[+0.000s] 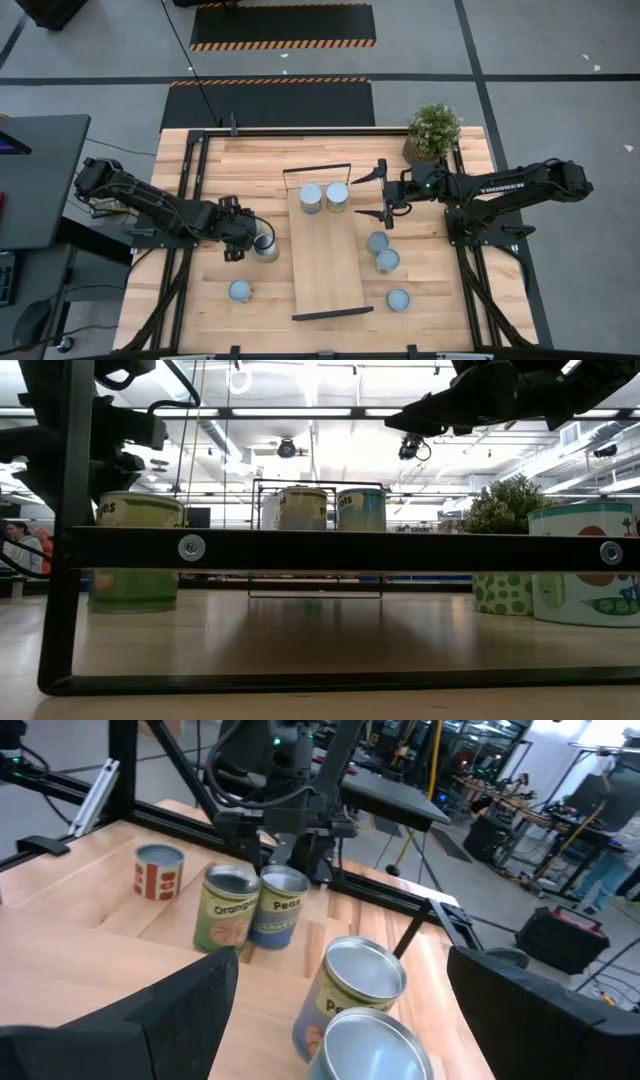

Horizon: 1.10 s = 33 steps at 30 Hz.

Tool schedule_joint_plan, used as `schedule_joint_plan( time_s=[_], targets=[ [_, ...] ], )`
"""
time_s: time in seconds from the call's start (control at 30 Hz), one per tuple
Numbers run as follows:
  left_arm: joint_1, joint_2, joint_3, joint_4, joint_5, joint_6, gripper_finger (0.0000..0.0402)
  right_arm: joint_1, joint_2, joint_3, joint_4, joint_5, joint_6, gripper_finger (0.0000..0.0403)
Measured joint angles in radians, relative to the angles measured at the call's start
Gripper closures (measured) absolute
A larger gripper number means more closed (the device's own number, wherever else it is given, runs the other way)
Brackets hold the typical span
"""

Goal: Pick and place cans onto a shelf
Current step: Put the canned peas on the shelf

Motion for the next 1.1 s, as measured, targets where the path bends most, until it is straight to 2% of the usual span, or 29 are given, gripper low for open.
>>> schedule_joint_plan(
  time_s=[0.17, 0.37, 0.63, 0.93, 1.1],
  targets=[
    [0.000, 0.000, 0.000, 0.001, -0.006, -0.006, 0.0071, 0.000, 0.000, 0.000, 0.010, 0.008, 0.000, 0.0035],
    [0.000, 0.000, 0.000, 0.001, -0.043, -0.049, 0.0008, -0.001, 0.000, 0.000, 0.010, 0.008, 0.001, 0.0035],
    [0.004, 0.000, 0.000, 0.001, -0.012, -0.053, 0.0009, -0.001, 0.000, 0.000, 0.010, 0.008, 0.005, 0.0035],
    [0.102, 0.000, 0.000, 0.014, 0.155, -0.079, 0.0008, -0.001, 0.000, 0.000, 0.018, 0.008, 0.006, 0.0035],
    [0.125, 0.000, 0.000, 0.030, 0.181, -0.055, 0.0008, -0.001, 0.000, 0.000, 0.016, 0.008, 0.006, 0.0035]
  ],
)
